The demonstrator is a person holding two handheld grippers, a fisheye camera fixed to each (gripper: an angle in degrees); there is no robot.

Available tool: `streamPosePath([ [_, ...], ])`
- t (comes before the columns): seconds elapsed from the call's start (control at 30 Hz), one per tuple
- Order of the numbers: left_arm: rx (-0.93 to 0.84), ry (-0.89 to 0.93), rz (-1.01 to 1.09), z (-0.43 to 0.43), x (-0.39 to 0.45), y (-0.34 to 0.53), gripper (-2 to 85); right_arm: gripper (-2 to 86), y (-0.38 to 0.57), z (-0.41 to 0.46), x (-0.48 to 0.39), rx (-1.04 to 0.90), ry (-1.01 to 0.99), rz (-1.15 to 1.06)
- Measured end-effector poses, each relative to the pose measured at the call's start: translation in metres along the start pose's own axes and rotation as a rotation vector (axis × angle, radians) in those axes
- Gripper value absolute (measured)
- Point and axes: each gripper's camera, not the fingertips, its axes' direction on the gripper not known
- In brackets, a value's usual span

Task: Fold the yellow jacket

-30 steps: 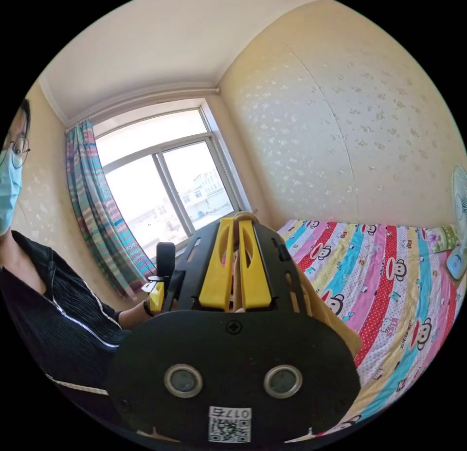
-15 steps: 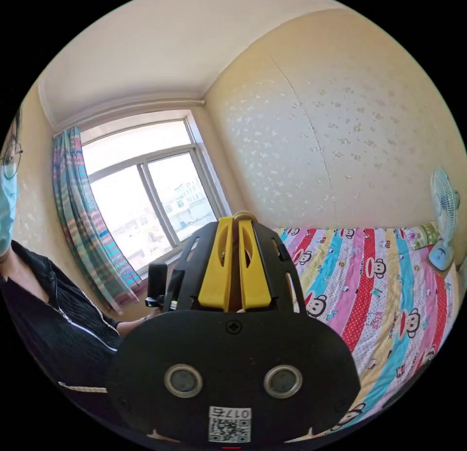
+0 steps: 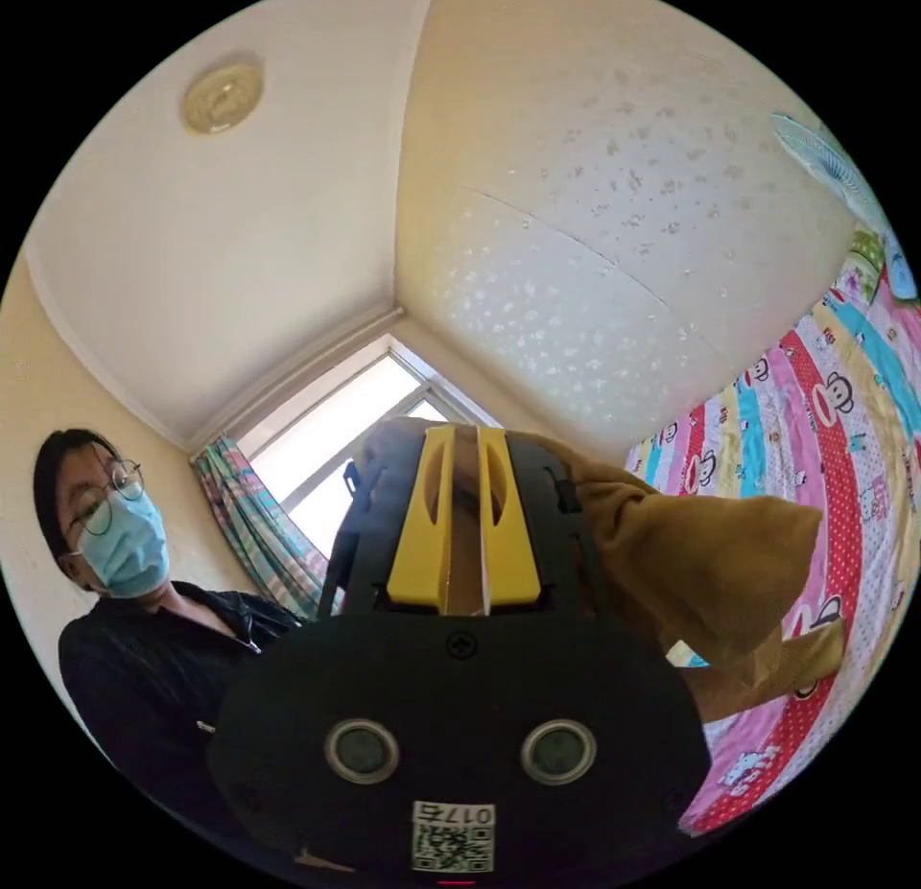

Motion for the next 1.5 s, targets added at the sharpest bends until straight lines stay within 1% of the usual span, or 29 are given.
streamPosePath([
  [0.03,0.011,0.015,0.011,-0.001,-0.005,-0.01,5.6,4.5,0.003,-0.013,0.005,0.055,-0.032,0.029],
  [0.1,0.024,0.052,0.029,-0.001,-0.012,-0.023,5.8,5.1,0.022,-0.065,0.023,0.258,-0.169,0.07],
  [0.13,0.036,0.069,0.042,-0.001,-0.015,-0.03,5.8,5.4,0.027,-0.076,0.027,0.286,-0.177,0.07],
  [0.17,0.043,0.08,0.046,0.0,-0.017,-0.033,5.9,6.9,0.036,-0.093,0.035,0.301,-0.116,0.104],
  [0.23,0.068,0.17,0.088,0.001,-0.02,-0.044,5.9,10.8,0.051,-0.11,0.042,0.251,0.131,0.175],
  [0.27,0.075,0.197,0.1,0.002,-0.021,-0.046,5.9,14.1,0.061,-0.114,0.044,0.206,0.287,0.174],
  [0.3,0.094,0.247,0.107,0.004,-0.023,-0.05,5.9,16.5,0.071,-0.113,0.047,0.153,0.381,0.157],
  [0.37,0.129,0.315,0.083,0.007,-0.03,-0.054,6.0,18.9,0.085,-0.105,0.056,0.072,0.385,0.106],
  [0.43,0.164,0.418,0.055,0.013,-0.041,-0.057,6.1,19.6,0.101,-0.091,0.069,-0.002,0.277,0.042],
  [0.5,0.183,0.477,0.023,0.016,-0.052,-0.058,6.2,19.8,0.119,-0.071,0.096,-0.079,0.105,0.044],
  [0.57,0.211,0.523,-0.027,0.017,-0.064,-0.057,6.2,20.6,0.131,-0.056,0.118,-0.151,0.074,0.049],
  [0.63,0.248,0.594,-0.076,0.012,-0.078,-0.053,6.1,23.9,0.14,-0.044,0.139,-0.207,0.15,0.069],
  [0.7,0.284,0.617,-0.108,0.003,-0.087,-0.048,6.1,30.4,0.147,-0.028,0.165,-0.234,0.309,0.083],
  [0.77,0.305,0.621,-0.117,-0.006,-0.091,-0.044,6.0,31.6,0.149,-0.009,0.178,-0.235,0.338,0.003],
  [0.83,0.3,0.591,-0.115,-0.018,-0.086,-0.04,6.1,31.1,0.144,0.013,0.191,-0.244,0.31,-0.045],
  [0.93,0.282,0.541,-0.084,-0.031,-0.07,-0.038,6.2,27.6,0.127,0.062,0.201,-0.292,0.192,-0.146],
  [1.0,0.289,0.515,-0.057,-0.042,-0.06,-0.037,6.2,17.9,0.118,0.112,0.204,-0.494,0.008,-0.177],
  [1.07,0.319,0.489,-0.05,-0.06,-0.054,-0.032,6.2,8.6,0.114,0.137,0.207,-0.66,-0.172,-0.104],
  [1.1,0.35,0.47,-0.062,-0.077,-0.052,-0.026,6.2,5.6,0.113,0.139,0.209,-0.662,-0.286,-0.064],
  [1.13,0.388,0.451,-0.076,-0.095,-0.049,-0.017,6.2,5.1,0.112,0.134,0.209,-0.627,-0.344,-0.055],
  [1.2,0.442,0.401,-0.053,-0.125,-0.039,0.003,6.2,3.3,0.108,0.093,0.215,-0.355,-0.63,-0.043],
  [1.23,0.454,0.333,-0.033,-0.145,-0.032,0.017,6.2,2.8,0.105,0.081,0.218,-0.273,-0.71,-0.031],
  [1.27,0.449,0.287,-0.026,-0.154,-0.028,0.024,6.2,2.1,0.098,0.053,0.222,-0.084,-0.847,-0.039],
  [1.3,0.414,0.176,-0.019,-0.17,-0.022,0.037,6.2,1.6,0.09,0.029,0.22,0.083,-0.898,-0.067],
  [1.33,0.343,0.049,-0.042,-0.18,-0.019,0.049,6.2,1.4,0.085,0.02,0.217,0.14,-0.901,-0.076],
  [1.37,0.294,-0.009,-0.064,-0.183,-0.019,0.055,6.3,1.0,0.069,0.008,0.206,0.167,-0.889,-0.091],
  [1.43,0.09,-0.163,-0.108,-0.177,-0.022,0.077,7.2,0.6,0.042,0.002,0.176,0.11,-0.865,-0.162],
  [1.47,0.036,-0.189,-0.121,-0.171,-0.024,0.083,7.8,0.4,0.025,0.003,0.152,0.07,-0.84,-0.216],
  [1.5,-0.075,-0.234,-0.151,-0.155,-0.028,0.095,8.7,0.3,0.009,0.008,0.127,0.019,-0.804,-0.262],
])
